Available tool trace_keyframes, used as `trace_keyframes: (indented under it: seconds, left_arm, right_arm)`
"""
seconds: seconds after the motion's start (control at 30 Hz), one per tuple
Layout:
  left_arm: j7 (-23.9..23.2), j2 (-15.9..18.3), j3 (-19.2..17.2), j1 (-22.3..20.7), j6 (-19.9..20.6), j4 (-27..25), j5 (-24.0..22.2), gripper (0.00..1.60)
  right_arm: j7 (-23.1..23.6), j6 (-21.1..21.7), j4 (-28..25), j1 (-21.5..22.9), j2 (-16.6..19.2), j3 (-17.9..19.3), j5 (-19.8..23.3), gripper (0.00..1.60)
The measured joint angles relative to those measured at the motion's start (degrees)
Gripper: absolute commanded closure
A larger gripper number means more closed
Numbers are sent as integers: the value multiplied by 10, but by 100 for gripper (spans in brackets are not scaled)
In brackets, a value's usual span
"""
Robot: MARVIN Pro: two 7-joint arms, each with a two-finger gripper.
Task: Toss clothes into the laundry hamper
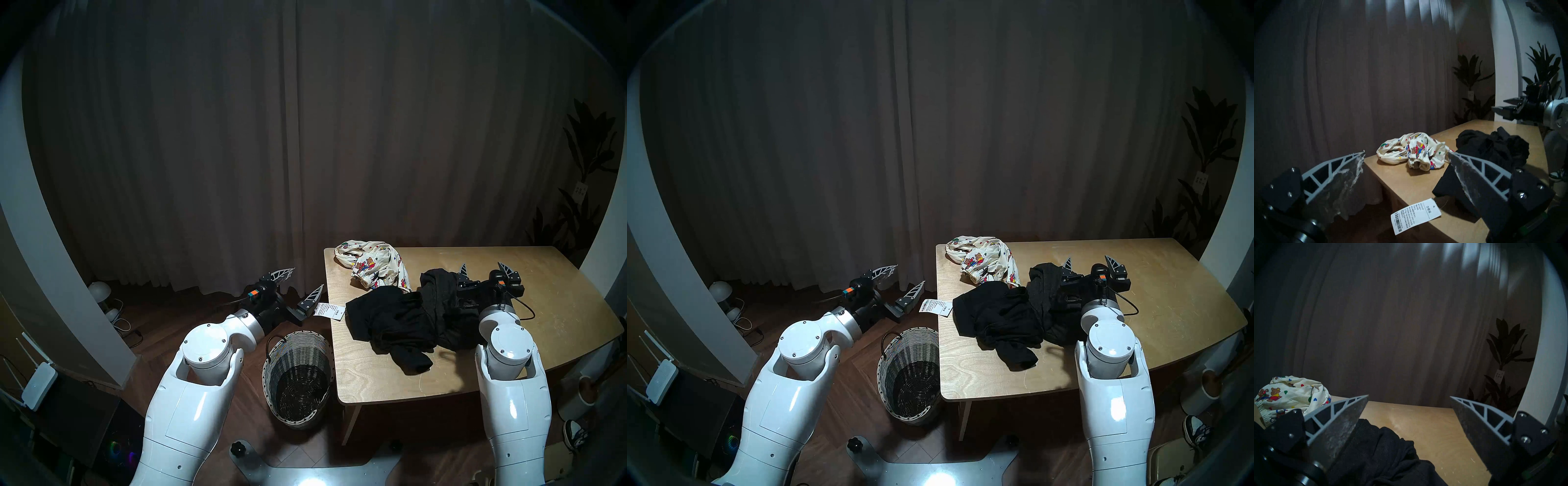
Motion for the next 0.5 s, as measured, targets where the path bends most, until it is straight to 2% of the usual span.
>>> trace_keyframes:
  seconds: [0.13,0.27,0.37,0.5]
  left_arm:
    - [-19,-1,-6,4,6,-9,-30,0]
    - [-37,-4,9,13,15,-19,-45,0]
    - [-41,-7,26,17,16,-22,-43,0]
    - [-25,-15,61,11,10,-8,-3,0]
  right_arm:
    - [22,6,0,1,19,-1,-10,0]
    - [26,8,30,14,38,21,-19,0]
    - [22,8,53,27,46,35,-20,0]
    - [11,8,86,50,53,47,-11,0]
